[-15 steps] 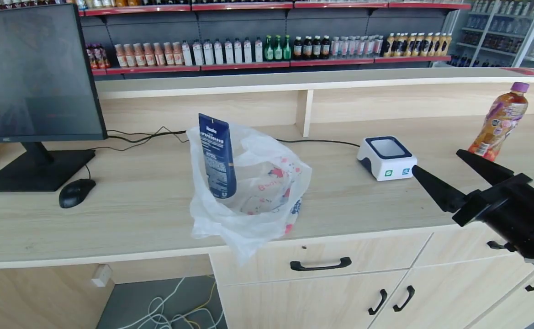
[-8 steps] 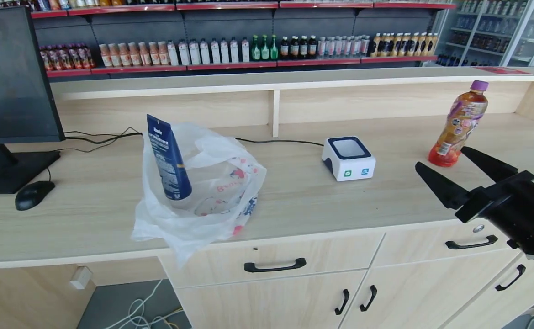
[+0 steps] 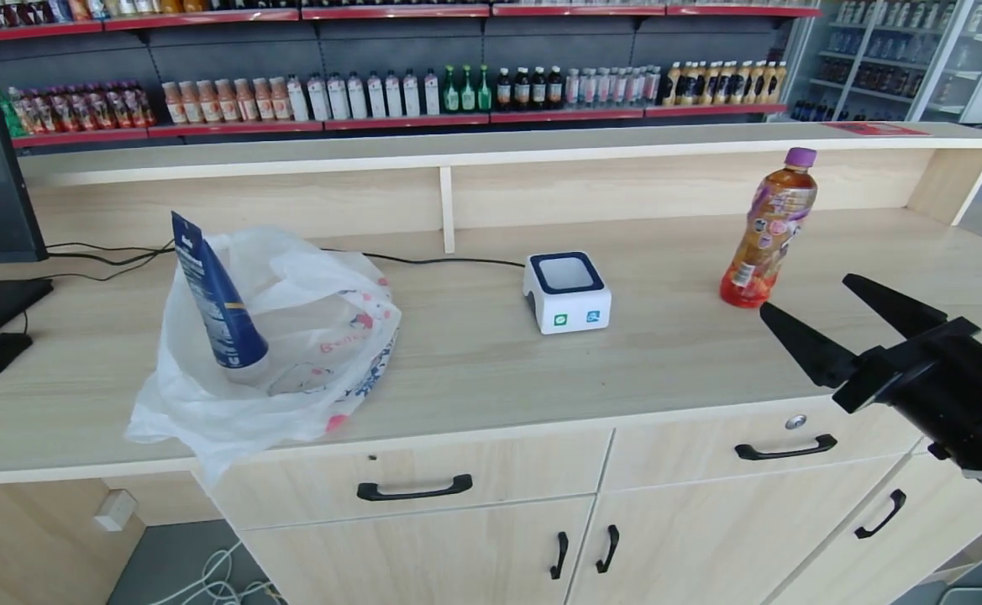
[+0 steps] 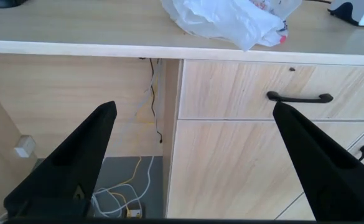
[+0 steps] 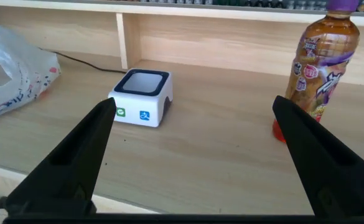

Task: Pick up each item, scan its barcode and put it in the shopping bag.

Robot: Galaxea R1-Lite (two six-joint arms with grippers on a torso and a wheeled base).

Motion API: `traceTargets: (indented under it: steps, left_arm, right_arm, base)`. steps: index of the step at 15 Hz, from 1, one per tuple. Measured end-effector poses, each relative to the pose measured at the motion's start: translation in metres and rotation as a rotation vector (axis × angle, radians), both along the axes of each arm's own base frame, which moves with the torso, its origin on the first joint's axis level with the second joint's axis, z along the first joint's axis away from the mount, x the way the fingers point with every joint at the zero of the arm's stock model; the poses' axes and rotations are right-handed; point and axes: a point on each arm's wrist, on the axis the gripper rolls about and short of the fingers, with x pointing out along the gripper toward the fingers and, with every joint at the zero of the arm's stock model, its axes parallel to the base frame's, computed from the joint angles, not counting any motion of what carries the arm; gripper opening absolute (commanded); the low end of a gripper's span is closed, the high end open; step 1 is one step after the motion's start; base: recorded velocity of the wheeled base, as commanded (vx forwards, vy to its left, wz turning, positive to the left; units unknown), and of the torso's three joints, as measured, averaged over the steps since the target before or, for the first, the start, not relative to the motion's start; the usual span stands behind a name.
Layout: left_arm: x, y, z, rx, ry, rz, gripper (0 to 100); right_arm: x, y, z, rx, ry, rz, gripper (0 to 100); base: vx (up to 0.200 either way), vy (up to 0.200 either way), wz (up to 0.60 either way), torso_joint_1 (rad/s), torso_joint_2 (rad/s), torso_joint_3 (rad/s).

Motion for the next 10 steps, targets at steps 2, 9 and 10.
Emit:
traceTargets:
  steps: [2,9,10]
  left_arm:
    - [0.0,0.0,0.0,0.0,0.0,0.0,100]
    - [0.0,0.0,0.0,0.0,0.0,-0.001,100]
    - [0.0,0.0,0.0,0.0,0.0,0.0,100]
  right_arm:
    - [0.0007,0.0001,-0.0014,-0.001,0.006,0.0,100]
    - [0.004,0.0005,-0.0055,-0.004,0.025,-0.001,100]
    - [0.0048,0.0008,-0.0057,-0.004,0.026,0.0,100]
  base:
    - [0.0,-0.2,0.0,0.007,0.0,0.002]
    - [0.0,-0.2,0.0,0.0,0.0,0.002]
    - [0.0,-0.2,0.0,0.007,0.0,0.002]
